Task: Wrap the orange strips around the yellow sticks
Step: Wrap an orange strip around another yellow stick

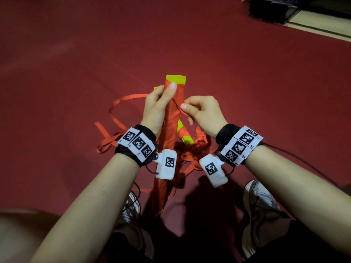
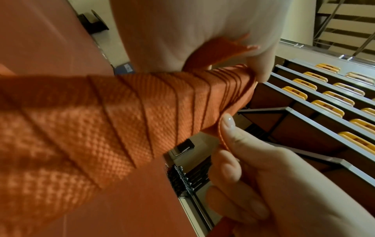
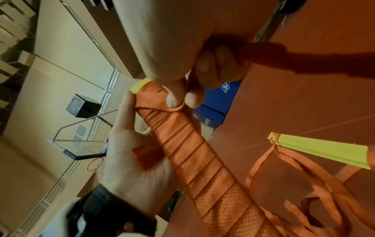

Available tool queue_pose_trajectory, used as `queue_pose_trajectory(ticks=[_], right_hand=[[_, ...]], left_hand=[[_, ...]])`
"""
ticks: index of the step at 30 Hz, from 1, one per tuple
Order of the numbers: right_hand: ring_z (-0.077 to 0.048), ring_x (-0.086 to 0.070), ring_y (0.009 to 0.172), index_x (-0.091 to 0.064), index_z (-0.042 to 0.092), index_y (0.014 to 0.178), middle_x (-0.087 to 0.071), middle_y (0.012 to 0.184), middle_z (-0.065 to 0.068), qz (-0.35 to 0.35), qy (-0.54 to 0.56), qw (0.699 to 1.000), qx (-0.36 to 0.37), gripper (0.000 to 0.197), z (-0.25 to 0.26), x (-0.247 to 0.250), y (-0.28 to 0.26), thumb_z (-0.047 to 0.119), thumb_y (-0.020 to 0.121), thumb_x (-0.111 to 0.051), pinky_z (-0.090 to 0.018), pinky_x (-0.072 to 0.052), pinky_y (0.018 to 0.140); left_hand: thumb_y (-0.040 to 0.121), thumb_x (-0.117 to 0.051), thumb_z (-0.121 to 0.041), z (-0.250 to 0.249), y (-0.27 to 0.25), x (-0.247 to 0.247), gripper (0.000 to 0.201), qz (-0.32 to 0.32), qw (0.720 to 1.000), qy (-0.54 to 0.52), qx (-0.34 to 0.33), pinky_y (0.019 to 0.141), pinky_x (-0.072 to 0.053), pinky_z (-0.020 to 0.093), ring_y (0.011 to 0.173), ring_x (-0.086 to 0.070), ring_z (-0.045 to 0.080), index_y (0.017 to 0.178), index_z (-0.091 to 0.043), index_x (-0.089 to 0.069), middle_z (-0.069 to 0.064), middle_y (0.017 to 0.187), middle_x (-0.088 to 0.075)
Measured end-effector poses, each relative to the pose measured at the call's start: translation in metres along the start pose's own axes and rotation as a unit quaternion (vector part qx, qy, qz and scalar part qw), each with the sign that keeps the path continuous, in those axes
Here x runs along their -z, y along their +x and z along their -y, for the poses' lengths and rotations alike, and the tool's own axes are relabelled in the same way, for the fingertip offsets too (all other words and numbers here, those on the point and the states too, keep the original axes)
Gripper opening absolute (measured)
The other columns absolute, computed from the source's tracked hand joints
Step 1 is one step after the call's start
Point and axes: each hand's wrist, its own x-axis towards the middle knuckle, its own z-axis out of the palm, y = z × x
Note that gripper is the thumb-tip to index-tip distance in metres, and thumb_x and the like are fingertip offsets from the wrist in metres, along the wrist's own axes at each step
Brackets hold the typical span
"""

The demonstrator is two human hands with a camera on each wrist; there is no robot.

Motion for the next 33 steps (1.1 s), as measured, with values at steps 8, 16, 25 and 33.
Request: queue_pose_trajectory(ticks=[8, 16, 25, 33], right_hand=[[-0.02, -0.055, 0.051, -0.062, 0.007, 0.067, -0.064, 0.056, -0.006, -0.018, -0.003, 0.999, 0.048, 0.032, 0.009, -0.006, 0.002, 0.027, 0.083, -0.081, -0.028, -0.044, 0.057], [-0.006, -0.048, 0.05, -0.065, 0.013, 0.066, -0.064, 0.058, -0.008, 0.057, -0.053, 0.995, 0.062, 0.033, 0.021, 0.01, 0.008, 0.035, 0.077, -0.086, -0.025, -0.04, 0.057], [-0.009, -0.042, 0.054, -0.056, 0.014, 0.066, -0.05, 0.056, 0.005, 0.038, -0.053, 0.993, 0.095, 0.034, 0.022, 0.014, -0.001, 0.029, 0.075, -0.085, -0.028, -0.039, 0.059], [-0.008, -0.039, 0.053, -0.052, 0.017, 0.063, -0.047, 0.055, 0.008, -0.006, -0.082, 0.992, 0.092, 0.04, 0.021, 0.008, -0.004, 0.039, 0.075, -0.084, -0.029, -0.034, 0.056]], left_hand=[[0.109, -0.041, -0.037, 0.003, 0.006, 0.002, 0.046, -0.054, 0.998, 0.025, 0.015, 0.07, -0.051, 0.031, 0.07, -0.06, 0.022, 0.084, -0.005, -0.061, 0.009, 0.074, -0.064], [0.109, -0.033, -0.047, -0.004, 0.01, -0.004, 0.056, -0.049, 0.994, -0.072, 0.061, 0.054, -0.047, 0.028, 0.053, -0.053, 0.021, 0.083, -0.004, -0.057, 0.011, 0.063, -0.057], [0.103, -0.039, -0.033, 0.007, 0.016, -0.009, 0.043, 0.012, 0.969, -0.193, 0.153, 0.059, -0.053, 0.032, 0.062, -0.059, 0.028, 0.078, -0.008, -0.062, 0.01, 0.07, -0.058], [0.109, -0.041, -0.029, -0.003, 0.009, -0.017, 0.049, -0.135, 0.985, -0.063, 0.086, 0.051, -0.046, 0.024, 0.046, -0.051, 0.011, 0.063, -0.016, -0.046, -0.003, 0.05, -0.052]])
